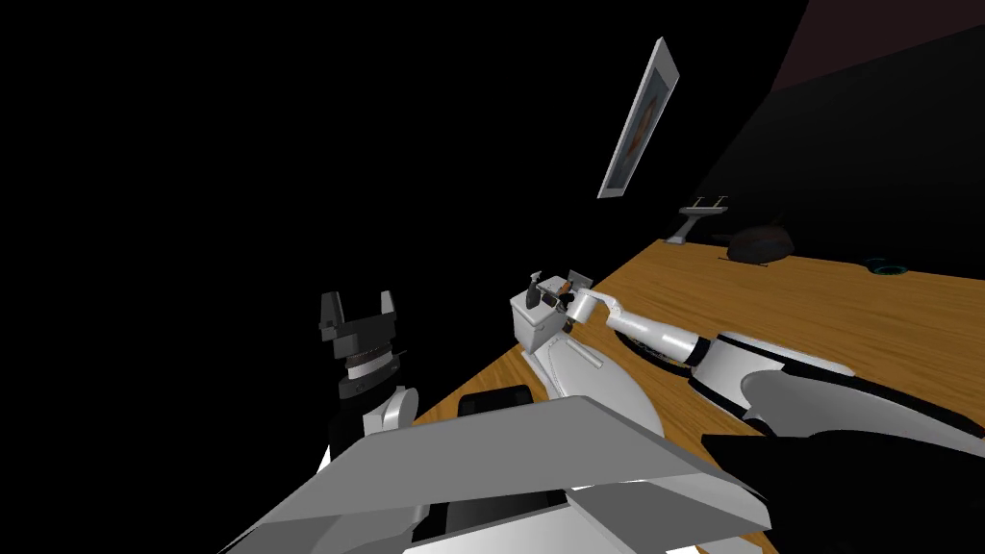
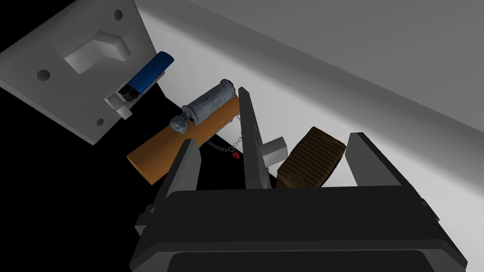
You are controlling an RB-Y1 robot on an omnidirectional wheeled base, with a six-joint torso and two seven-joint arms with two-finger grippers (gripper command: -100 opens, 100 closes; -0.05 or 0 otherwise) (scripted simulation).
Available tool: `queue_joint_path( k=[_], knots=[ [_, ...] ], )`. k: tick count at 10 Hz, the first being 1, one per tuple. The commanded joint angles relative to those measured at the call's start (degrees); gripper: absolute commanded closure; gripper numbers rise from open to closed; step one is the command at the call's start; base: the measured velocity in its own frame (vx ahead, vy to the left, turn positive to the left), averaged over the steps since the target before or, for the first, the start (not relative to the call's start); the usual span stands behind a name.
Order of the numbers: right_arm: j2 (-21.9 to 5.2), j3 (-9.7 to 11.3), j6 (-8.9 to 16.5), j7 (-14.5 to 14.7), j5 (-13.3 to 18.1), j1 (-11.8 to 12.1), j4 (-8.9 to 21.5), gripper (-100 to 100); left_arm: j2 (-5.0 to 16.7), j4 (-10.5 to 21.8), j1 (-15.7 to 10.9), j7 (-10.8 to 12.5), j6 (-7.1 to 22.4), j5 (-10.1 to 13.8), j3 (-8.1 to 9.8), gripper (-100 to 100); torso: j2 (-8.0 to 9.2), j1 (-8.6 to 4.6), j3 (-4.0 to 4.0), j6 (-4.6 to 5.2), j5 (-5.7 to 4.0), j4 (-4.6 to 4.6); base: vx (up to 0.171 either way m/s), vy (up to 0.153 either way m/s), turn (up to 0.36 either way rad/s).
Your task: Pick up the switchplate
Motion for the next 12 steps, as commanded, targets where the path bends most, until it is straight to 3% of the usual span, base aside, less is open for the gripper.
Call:
queue_joint_path(
  k=[1,3,4,5,6,7,8,10,11,12],
  knots=[
    [-2.9,-0.5,-2.9,-1.2,-0.8,2.9,-0.7,-100,0.0,0.0,0.0,0.0,0.0,0.0,0.0,0,0.0,0.0,0.0,0.0,0.0,0.0,0.049,0.102,0.109],
    [-5.9,-0.5,-3.1,-1.2,-0.8,4.0,-0.7,-100,0.0,0.0,0.0,0.0,0.0,0.0,0.01,0,0.02,-0.19,0.01,0.08,-0.02,0.0,0.019,0.028,-0.013],
    [-7.6,-1.8,-6.2,-3.6,-2.0,6.3,-2.9,-100,0.0,0.0,0.0,0.0,0.0,0.0,0.01,0,0.09,-0.34,0.05,0.07,-0.05,0.02,0.029,0.087,0.223],
    [-9.3,-1.8,-7.0,-3.7,-2.0,7.7,-3.3,-100,0.0,0.0,0.0,0.0,0.0,0.0,0.0,0,0.03,-0.09,0.02,-0.01,-0.02,0.01,0.043,0.096,0.124],
    [-11.0,-1.8,-7.0,-3.7,-2.0,9.5,-3.3,-100,0.0,0.0,0.0,0.0,0.0,0.0,0.01,0,0.0,-0.04,0.0,0.05,0.01,0.0,0.031,0.048,-0.013],
    [-12.8,-1.8,-7.0,-3.7,-2.0,9.5,-3.3,-100,0.0,0.0,0.0,0.0,0.0,0.0,0.01,0,0.04,-0.18,0.02,0.08,-0.02,0.01,0.012,0.014,-0.023],
    [-14.3,-3.0,-10.4,-5.8,-3.2,11.2,-4.8,-100,0.0,0.0,0.0,0.0,0.0,0.0,0.01,0,0.08,-0.31,0.05,0.06,-0.05,0.02,0.043,0.093,0.258],
    [-17.9,-3.0,-10.9,-6.3,-3.2,14.9,-5.9,-100,0.0,0.0,0.0,0.0,0.0,0.0,0.01,0,-0.04,-0.01,-0.03,0.05,0.02,-0.01,0.044,0.074,0.033],
    [-19.4,-3.0,-10.9,-6.3,-3.2,15.0,-5.9,-100,0.0,0.0,0.0,0.0,0.0,0.0,0.01,0,0.03,-0.17,0.01,0.07,-0.01,0.0,0.006,0.011,-0.016],
    [-21.6,-4.3,-13.6,-8.8,-4.4,17.2,-8.5,-100,0.0,0.0,0.0,0.0,0.0,0.0,0.01,0,0.11,-0.31,0.06,0.07,-0.05,0.03,0.032,0.087,0.281]
  ],
)
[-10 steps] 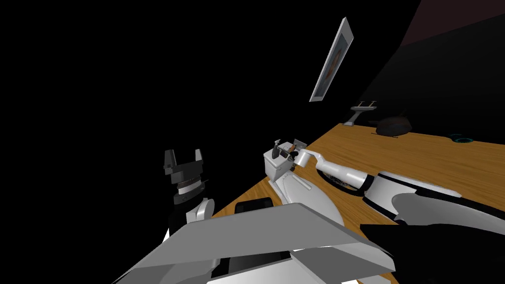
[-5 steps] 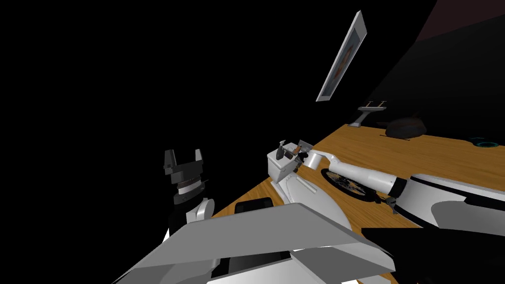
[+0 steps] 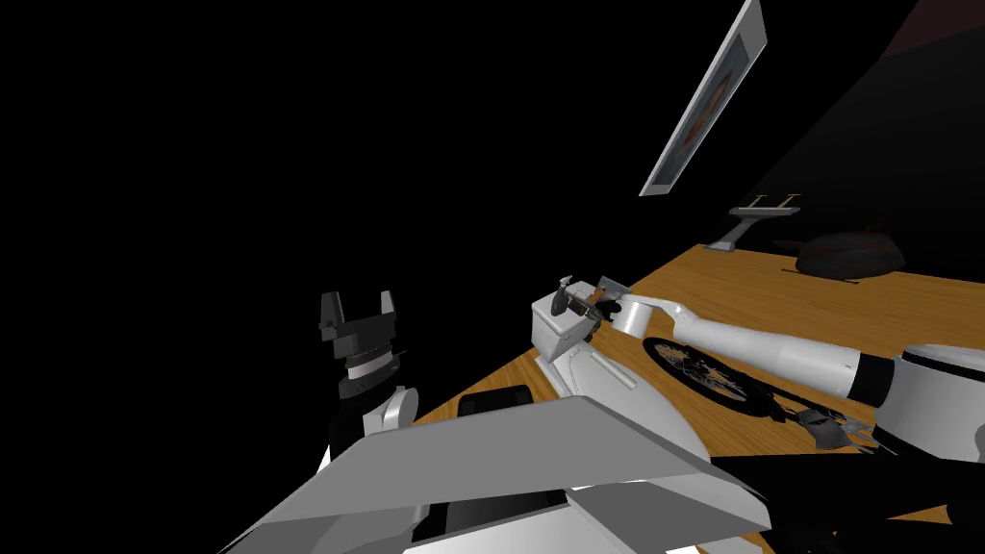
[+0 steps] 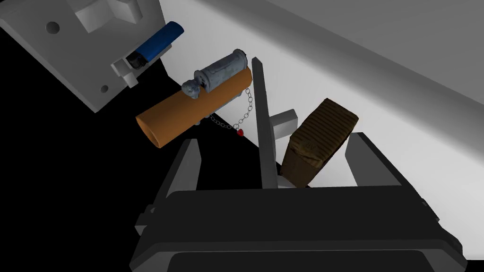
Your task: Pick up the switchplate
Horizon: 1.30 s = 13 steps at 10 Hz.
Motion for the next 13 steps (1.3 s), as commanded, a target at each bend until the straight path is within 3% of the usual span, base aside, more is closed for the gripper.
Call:
queue_joint_path(
  k=[1,2,3,4,6,7,8,12,13],
  knots=[
    [-2.9,-0.6,-2.7,-1.6,-0.3,2.9,-1.2,-100,0.0,0.0,0.0,0.0,0.0,0.0,0.0,0,0.0,0.0,0.0,0.0,0.0,0.0,0.059,0.098,0.103],
    [-4.6,-0.6,-2.7,-1.6,-0.3,4.4,-1.2,-100,0.0,0.0,0.0,0.0,0.0,0.0,0.01,0,-0.07,0.05,-0.04,0.09,0.03,-0.02,0.039,0.047,-0.052],
    [-5.6,-0.6,-2.7,-1.6,-0.3,4.4,-1.2,-100,0.0,0.0,0.0,0.0,0.0,0.0,0.01,0,0.0,-0.1,-0.01,0.11,0.0,0.0,0.011,0.01,-0.024],
    [-7.7,-1.8,-5.4,-4.1,-1.5,7.3,-3.8,-100,0.0,0.0,0.0,0.0,0.0,0.0,0.01,0,0.07,-0.23,0.04,0.09,-0.03,0.01,0.042,0.079,0.223],
    [-11.7,-1.8,-6.6,-4.1,-1.5,9.9,-3.8,-100,0.0,0.0,0.0,0.0,0.0,0.0,0.0,0,-0.05,0.07,-0.04,0.07,0.03,-0.02,0.044,0.077,0.056],
    [-10.7,-1.9,-6.2,-4.2,-1.6,9.3,-4.0,-100,0.0,0.0,0.0,0.0,0.0,0.0,0.01,0,0.0,-0.07,-0.01,0.1,0.01,0.0,0.014,0.015,-0.012],
    [-10.9,-1.9,-6.4,-4.3,-1.6,9.4,-4.0,100,0.0,0.0,0.0,0.0,0.0,0.0,0.01,0,0.06,-0.21,0.03,0.08,-0.04,0.01,0.0,0.0,0.0],
    [-11.1,-2.1,-6.2,-4.2,-1.5,9.3,-3.8,100,0.0,0.0,0.0,0.0,0.0,0.0,0.01,0,0.15,-0.29,0.03,0.06,-0.26,-0.06,0.002,-0.002,-0.001],
    [-11.1,-2.1,-6.2,-4.2,-1.5,9.3,-3.8,0,0.0,0.0,0.0,0.0,0.0,0.0,0.01,0,0.15,-0.29,0.04,0.06,-0.26,-0.06,0.0,0.0,0.0]
  ],
)
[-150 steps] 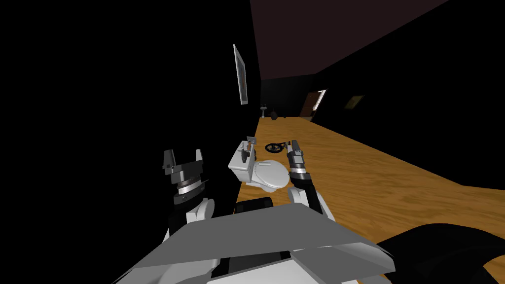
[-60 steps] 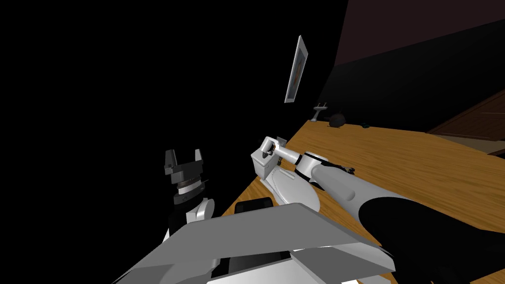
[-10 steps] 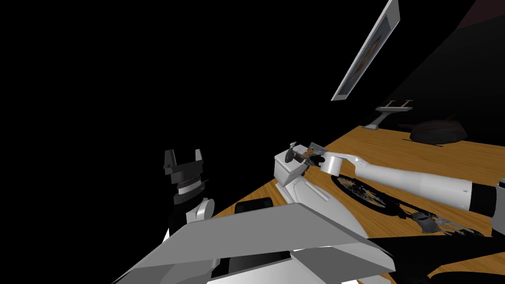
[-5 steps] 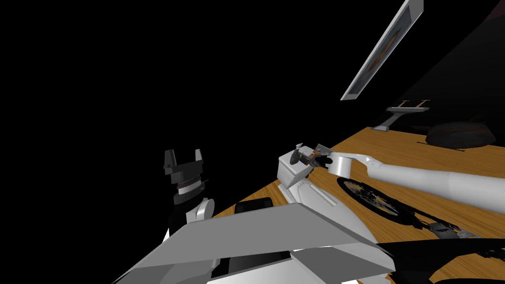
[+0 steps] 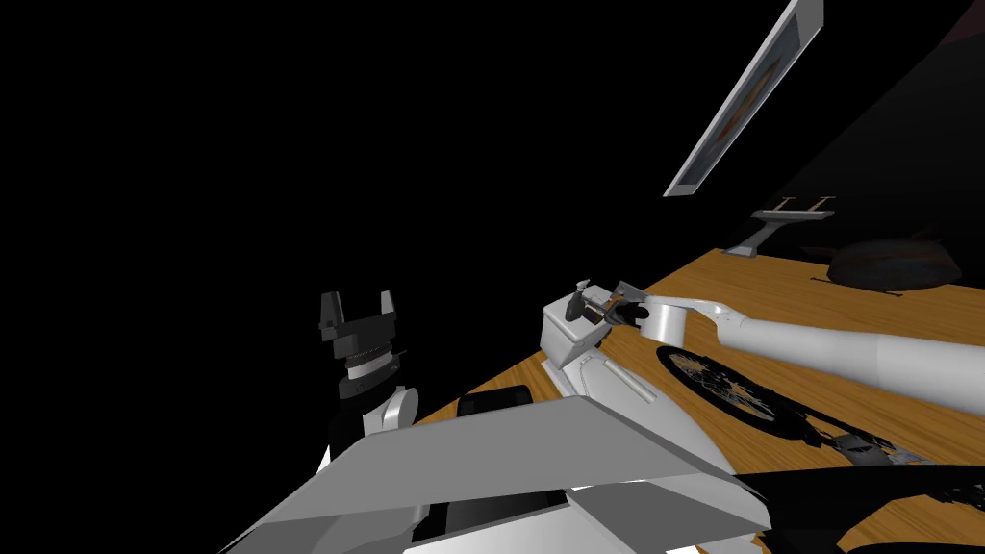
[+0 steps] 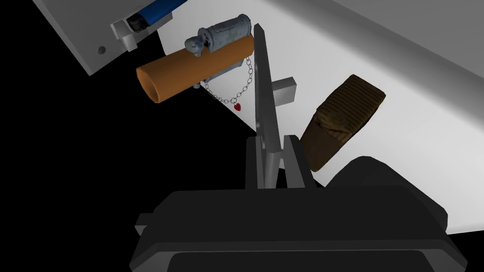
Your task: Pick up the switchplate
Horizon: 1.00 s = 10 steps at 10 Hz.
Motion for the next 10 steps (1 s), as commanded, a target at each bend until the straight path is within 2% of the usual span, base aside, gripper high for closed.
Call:
queue_joint_path(
  k=[1,2,3,4,5,6,7,8,10],
  knots=[
    [2.9,1.5,2.9,2.7,1.1,-2.9,2.6,100,0.0,0.0,0.0,0.0,0.0,0.0,0.0,0,0.0,0.0,0.0,0.0,0.0,0.0,-0.043,-0.089,-0.187],
    [4.8,1.5,3.5,2.7,1.1,-4.8,2.6,100,0.0,0.0,0.0,0.0,0.0,0.0,0.01,0,0.17,-0.46,0.09,0.29,-0.03,0.02,-0.069,-0.106,-0.143],
    [5.6,1.5,3.5,2.7,1.1,-4.8,2.6,100,0.0,0.0,0.0,0.0,0.0,0.0,0.01,0,0.32,-0.68,0.18,0.29,-0.1,0.05,-0.054,-0.071,0.003],
    [7.7,2.7,6.1,5.2,2.4,-7.2,5.2,100,0.0,0.0,0.0,0.0,0.0,0.0,0.0,0,0.29,-0.66,0.15,0.25,-0.14,0.02,-0.061,-0.11,-0.165],
    [9.4,2.7,7.2,5.2,2.4,-8.9,5.2,100,0.0,0.0,0.0,0.0,0.0,0.0,0.01,0,0.32,-0.94,0.15,0.46,-0.18,0.0,-0.057,-0.109,-0.14],
    [10.8,2.7,7.4,5.2,2.4,-10.3,5.2,100,0.0,0.0,0.0,0.0,0.0,0.0,0.01,0,0.31,-0.97,0.15,0.38,-0.21,0.01,-0.034,-0.058,-0.029],
    [12.2,2.7,7.4,5.2,2.4,-10.3,5.2,100,0.0,0.0,0.0,0.0,0.0,0.0,0.01,0,0.19,-0.74,0.08,0.21,-0.21,-0.01,-0.01,-0.018,0.007],
    [13.6,4.0,10.8,7.7,3.6,-12.6,7.5,100,0.0,0.0,0.0,0.0,0.0,0.0,0.0,0,0.0,-0.52,-0.06,0.06,-0.31,-0.12,-0.045,-0.067,-0.195],
    [17.5,4.0,11.2,7.8,3.6,-15.8,7.8,100,0.0,0.0,0.0,0.0,0.0,0.0,0.01,0,0.02,-0.8,-0.06,0.14,-0.37,-0.13,-0.038,-0.07,-0.067]
  ],
)
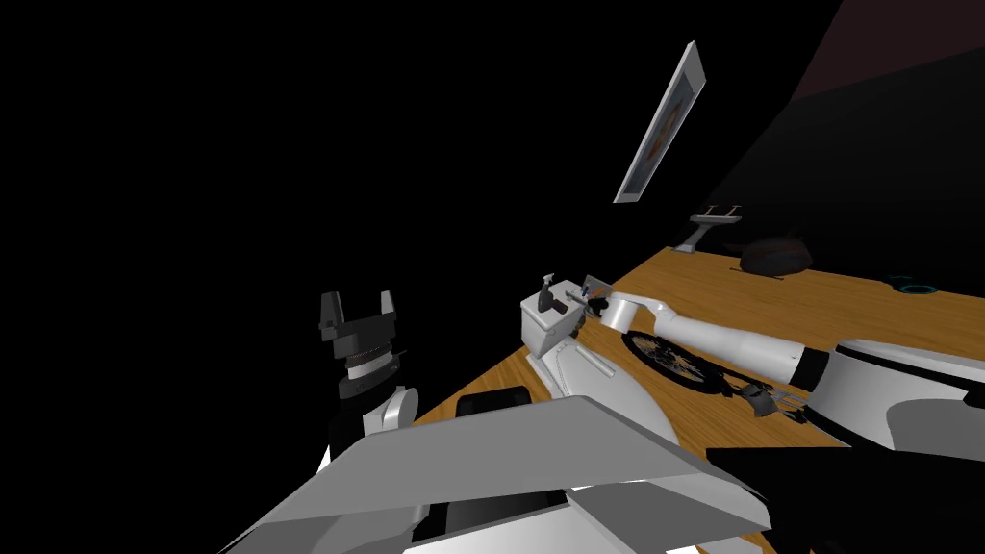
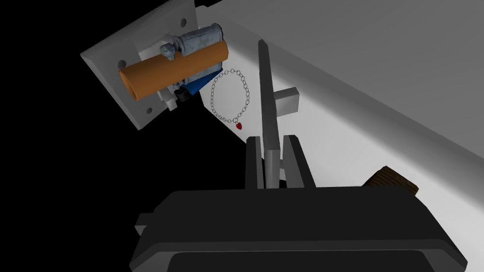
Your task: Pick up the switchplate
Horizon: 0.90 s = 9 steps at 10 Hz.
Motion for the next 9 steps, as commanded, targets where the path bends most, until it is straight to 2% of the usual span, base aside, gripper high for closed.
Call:
queue_joint_path(
  k=[1,2,4,5,6,7,8,9],
  knots=[
    [2.5,0.1,-0.1,0.2,-0.2,-1.1,0.2,100,0.0,0.0,0.0,0.0,0.0,0.0,0.0,0,0.0,0.0,0.0,0.0,0.0,0.0,-0.006,-0.025,0.014],
    [4.7,1.3,3.1,2.8,1.0,-3.7,2.8,100,0.0,0.0,0.0,0.0,0.0,0.0,0.0,0,-0.22,0.16,-0.18,-0.21,-0.15,-0.14,-0.044,-0.075,-0.117],
    [8.1,1.3,3.8,2.8,1.0,-6.6,2.8,100,0.0,0.0,0.0,0.0,0.0,0.0,0.0,0,-0.24,-0.11,-0.2,-0.14,-0.2,-0.15,-0.04,-0.076,-0.091],
    [9.1,1.3,3.8,2.8,1.0,-6.6,2.8,100,0.0,0.0,0.0,0.0,0.0,0.0,0.0,0,-0.34,0.01,-0.25,-0.23,-0.2,-0.16,-0.004,-0.016,0.012],
    [11.1,2.5,6.4,5.3,2.2,-9.3,5.4,100,0.0,0.0,0.0,0.0,0.0,0.0,0.0,0,-0.43,0.2,-0.3,-0.28,-0.18,-0.18,-0.039,-0.078,-0.196],
    [12.7,2.5,7.6,5.3,2.2,-10.9,5.4,100,0.0,0.0,0.0,0.0,0.0,0.0,0.0,0,-0.31,-0.02,-0.23,-0.07,-0.15,-0.15,-0.038,-0.104,-0.138],
    [14.3,2.5,7.6,5.3,2.2,-12.1,5.4,100,0.0,0.0,0.0,0.0,0.0,0.0,0.0,0,-0.28,-0.15,-0.2,-0.13,-0.2,-0.13,-0.022,-0.065,-0.011],
    [15.7,2.5,7.6,5.3,2.2,-12.1,5.4,100,0.0,0.0,0.0,0.0,0.0,0.0,0.0,0,-0.38,0.02,-0.26,-0.3,-0.19,-0.14,-0.007,-0.018,0.043]
  ],
)
